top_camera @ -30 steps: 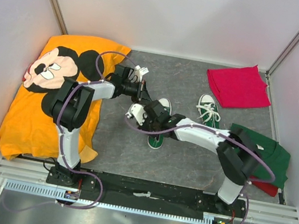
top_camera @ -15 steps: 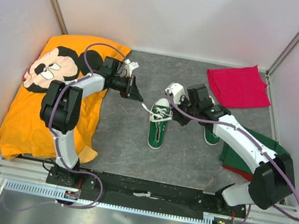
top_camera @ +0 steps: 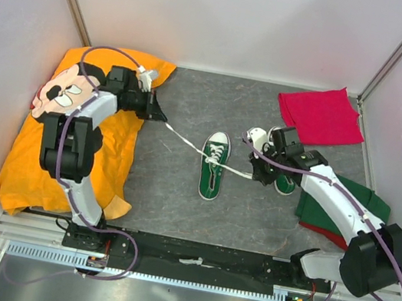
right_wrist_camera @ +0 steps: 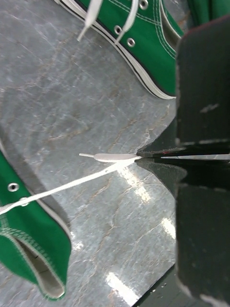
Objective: Tie the shoes
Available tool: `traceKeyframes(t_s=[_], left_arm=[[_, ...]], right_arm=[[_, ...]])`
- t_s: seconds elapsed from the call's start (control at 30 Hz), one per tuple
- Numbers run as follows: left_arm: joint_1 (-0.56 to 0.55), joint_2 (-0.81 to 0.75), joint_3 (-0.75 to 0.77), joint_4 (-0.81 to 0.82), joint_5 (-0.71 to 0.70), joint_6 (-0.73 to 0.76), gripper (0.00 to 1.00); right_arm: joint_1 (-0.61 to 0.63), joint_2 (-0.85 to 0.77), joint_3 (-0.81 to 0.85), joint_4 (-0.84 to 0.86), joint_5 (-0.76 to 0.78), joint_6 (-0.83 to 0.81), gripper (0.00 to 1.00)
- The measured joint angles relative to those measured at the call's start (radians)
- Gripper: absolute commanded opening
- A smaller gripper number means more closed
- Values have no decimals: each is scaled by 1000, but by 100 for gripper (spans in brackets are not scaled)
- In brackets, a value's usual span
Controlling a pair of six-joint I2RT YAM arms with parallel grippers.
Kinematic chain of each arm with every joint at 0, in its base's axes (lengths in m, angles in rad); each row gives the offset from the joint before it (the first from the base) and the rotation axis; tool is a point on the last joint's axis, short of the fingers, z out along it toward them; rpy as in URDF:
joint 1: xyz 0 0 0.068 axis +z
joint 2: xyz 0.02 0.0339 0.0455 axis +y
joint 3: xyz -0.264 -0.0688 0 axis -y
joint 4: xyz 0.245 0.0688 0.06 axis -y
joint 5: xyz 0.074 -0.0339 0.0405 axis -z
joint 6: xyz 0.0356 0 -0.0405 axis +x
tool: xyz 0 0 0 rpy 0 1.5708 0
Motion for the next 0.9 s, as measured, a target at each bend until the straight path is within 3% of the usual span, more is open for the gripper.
traceKeyframes(t_s=[0.27, 0.9], left_arm=[[135, -2, 82, -21, -69, 56, 1], [130, -2, 100, -79, -141, 211, 2]], right_arm=[[-46, -1, -39, -32, 12, -13, 0], [-182, 76, -89, -18, 137, -48, 0]])
